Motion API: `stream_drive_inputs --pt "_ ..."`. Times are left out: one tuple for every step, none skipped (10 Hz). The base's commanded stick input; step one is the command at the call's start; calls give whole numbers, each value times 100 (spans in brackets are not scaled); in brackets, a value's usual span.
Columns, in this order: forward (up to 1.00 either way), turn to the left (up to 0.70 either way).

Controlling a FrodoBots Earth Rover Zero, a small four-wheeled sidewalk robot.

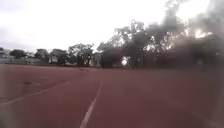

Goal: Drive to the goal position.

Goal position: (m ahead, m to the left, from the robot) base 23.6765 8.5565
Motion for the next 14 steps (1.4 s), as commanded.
stream_drive_inputs --pt "70 0" --pt "70 0" --pt "70 0" --pt "70 0" --pt "70 0" --pt "70 0" --pt "70 0" --pt "70 0" --pt "70 0" --pt "70 0" --pt "70 0" --pt "70 0" --pt "70 0" --pt "70 0"
